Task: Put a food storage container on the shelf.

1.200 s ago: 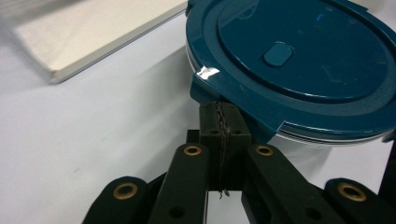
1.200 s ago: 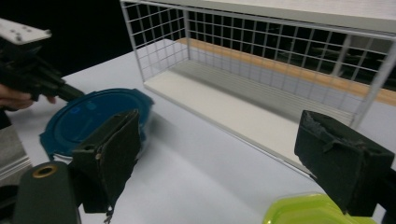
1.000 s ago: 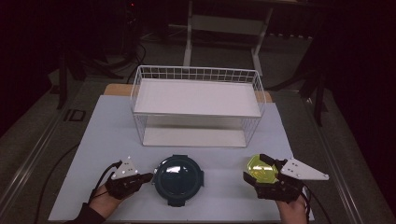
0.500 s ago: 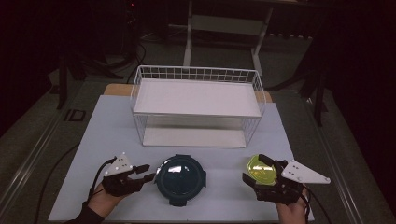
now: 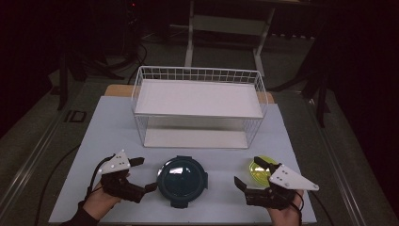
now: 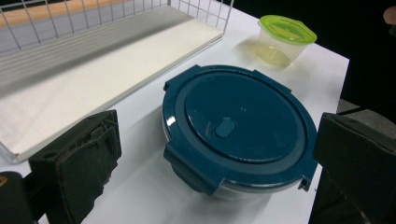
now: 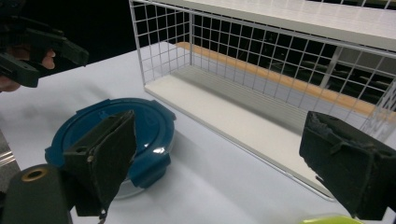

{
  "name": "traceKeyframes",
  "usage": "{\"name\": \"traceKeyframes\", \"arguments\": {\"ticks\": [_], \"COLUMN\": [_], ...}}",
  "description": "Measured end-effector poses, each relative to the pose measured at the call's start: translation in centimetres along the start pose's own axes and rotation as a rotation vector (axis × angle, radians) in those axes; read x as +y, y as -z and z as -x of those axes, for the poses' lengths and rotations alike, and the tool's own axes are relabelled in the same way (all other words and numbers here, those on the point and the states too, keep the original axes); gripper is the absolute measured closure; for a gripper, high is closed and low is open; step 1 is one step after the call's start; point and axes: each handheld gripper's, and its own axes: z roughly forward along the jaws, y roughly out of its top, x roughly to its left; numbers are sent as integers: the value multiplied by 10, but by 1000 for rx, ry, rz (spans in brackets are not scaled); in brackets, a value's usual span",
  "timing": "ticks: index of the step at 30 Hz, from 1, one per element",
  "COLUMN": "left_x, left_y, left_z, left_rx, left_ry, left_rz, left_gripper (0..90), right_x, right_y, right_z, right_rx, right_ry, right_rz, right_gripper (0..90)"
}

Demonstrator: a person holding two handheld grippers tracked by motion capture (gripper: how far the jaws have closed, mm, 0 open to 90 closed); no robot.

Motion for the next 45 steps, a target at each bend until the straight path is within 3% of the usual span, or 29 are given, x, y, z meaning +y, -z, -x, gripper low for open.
{"name": "traceKeyframes", "arguments": {"ticks": [3, 10, 14, 17, 20, 24, 28, 30, 31, 36, 40, 45], "left_x": [4, 5, 1, -2, -4, -7, -12, -12, -14, -16, -18, -20], "left_y": [-2, -10, -17, -21, -25, -32, -37, -37, -38, -41, -43, -47], "left_z": [-2, -8, -15, -21, -25, -29, -33, -33, -38, -46, -48, -49], "left_rx": [-20, -21, -12, -8, -4, -57, -78, -78, -110, -126, -133, -143], "left_ry": [30, 91, 169, 244, 280, 349, 417, 417, 474, 580, 623, 644], "left_rz": [-7, -25, -57, -63, -98, -149, -183, -183, -193, -217, -251, -284], "left_gripper": [6, 6, 6, 6, 12, 36, 110, 141, 192, 331, 398, 450], "right_x": [3, 5, 5, 5, 5, 0, -7, -8, -9, -12, -17, -25], "right_y": [-6, -26, -36, -45, -55, -68, -78, -80, -81, -85, -92, -98], "right_z": [-2, -5, -9, -10, -11, -13, -14, -14, -15, -10, -5, -2], "right_rx": [18, 66, 73, 120, 161, 188, 202, 198, 193, 218, 255, 259], "right_ry": [-38, -111, -148, -183, -221, -268, -329, -334, -348, -421, -489, -536], "right_rz": [-25, -76, -93, -122, -156, -217, -265, -276, -299, -338, -374, -402], "right_gripper": [106, 100, 101, 121, 155, 179, 192, 208, 229, 251, 267, 294]}}
